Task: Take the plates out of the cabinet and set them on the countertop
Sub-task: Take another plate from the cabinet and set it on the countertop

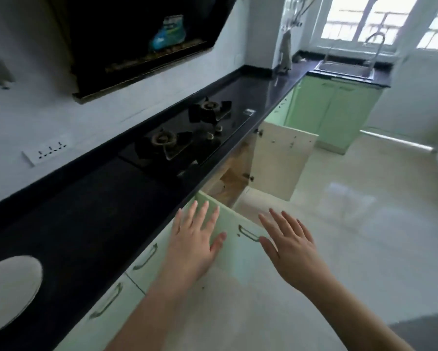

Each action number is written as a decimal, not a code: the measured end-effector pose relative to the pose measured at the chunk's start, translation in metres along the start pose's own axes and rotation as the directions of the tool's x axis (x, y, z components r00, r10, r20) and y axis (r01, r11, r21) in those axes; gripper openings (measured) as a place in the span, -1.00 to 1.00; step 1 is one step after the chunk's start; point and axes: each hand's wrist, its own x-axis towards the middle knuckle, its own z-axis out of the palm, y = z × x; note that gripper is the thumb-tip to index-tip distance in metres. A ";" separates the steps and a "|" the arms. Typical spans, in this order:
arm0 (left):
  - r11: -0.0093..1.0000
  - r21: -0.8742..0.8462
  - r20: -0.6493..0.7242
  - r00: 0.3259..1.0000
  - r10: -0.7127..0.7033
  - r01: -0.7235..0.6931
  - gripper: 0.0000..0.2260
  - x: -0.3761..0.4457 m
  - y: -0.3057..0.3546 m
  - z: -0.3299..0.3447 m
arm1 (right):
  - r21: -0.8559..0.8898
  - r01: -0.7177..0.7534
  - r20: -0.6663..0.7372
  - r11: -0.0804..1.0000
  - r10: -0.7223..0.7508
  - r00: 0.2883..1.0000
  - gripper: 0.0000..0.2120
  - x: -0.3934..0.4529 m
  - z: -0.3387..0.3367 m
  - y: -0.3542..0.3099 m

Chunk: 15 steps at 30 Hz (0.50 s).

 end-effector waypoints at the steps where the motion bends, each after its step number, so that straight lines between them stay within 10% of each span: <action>1: 0.999 0.002 0.007 0.999 0.049 -0.049 -0.33 0.012 0.021 0.002 | 0.007 -0.054 -0.010 0.998 0.054 0.998 -0.36 -0.007 -0.004 0.021; 15: 0.935 -0.007 0.092 0.931 0.354 -0.355 -0.30 0.119 0.166 0.038 | 0.129 -0.456 -0.032 0.880 0.464 0.885 -0.46 -0.048 -0.009 0.170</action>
